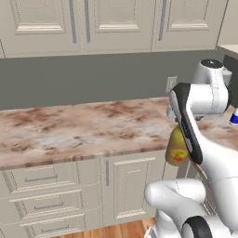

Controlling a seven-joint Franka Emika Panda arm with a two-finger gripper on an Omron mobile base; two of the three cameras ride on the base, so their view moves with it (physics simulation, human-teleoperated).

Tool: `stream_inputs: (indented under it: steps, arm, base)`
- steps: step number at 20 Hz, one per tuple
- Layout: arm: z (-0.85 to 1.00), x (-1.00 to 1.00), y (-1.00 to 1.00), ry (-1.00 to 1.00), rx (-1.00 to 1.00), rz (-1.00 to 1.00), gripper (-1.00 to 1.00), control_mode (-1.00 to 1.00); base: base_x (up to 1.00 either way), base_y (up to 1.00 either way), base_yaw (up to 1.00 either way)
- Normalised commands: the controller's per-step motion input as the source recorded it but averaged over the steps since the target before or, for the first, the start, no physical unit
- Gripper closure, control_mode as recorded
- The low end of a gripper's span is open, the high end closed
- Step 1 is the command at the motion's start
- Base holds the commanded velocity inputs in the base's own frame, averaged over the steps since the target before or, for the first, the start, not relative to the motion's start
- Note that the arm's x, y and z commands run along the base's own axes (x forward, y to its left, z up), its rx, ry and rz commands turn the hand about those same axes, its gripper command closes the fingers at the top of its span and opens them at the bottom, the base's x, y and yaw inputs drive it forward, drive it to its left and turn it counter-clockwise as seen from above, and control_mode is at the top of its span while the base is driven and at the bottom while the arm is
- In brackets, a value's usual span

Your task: Place the drinks on the dining counter in a tight cluster.

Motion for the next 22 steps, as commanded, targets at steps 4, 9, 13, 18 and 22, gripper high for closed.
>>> stream_inputs:
  steps: [4,9,13,18,22]
  arm:
    - [0.39,-0.67,0.05,0.00,0.00,0.06,1.00,-1.00]
    - [0.00,-0.08,0.00,-0.01,0.00,0.01,1.00,-1.00]
    - [0.00,-0.34,0.00,-0.01,0.00,0.00,1.00,-1.00]
    - [0.00,0.00,0.00,0.00,0.00,0.00,1.00,1.00]
    - [0.00,0.00,0.00,0.00,0.00,0.00,1.00,1.00]
  base:
    - [0.00,0.00,0.00]
    - [0.00,0.00,0.00]
    - [0.00,0.00,0.00]
    - [-0.77,0.40,0.08]
    - [-0.32,0.73,0.25]
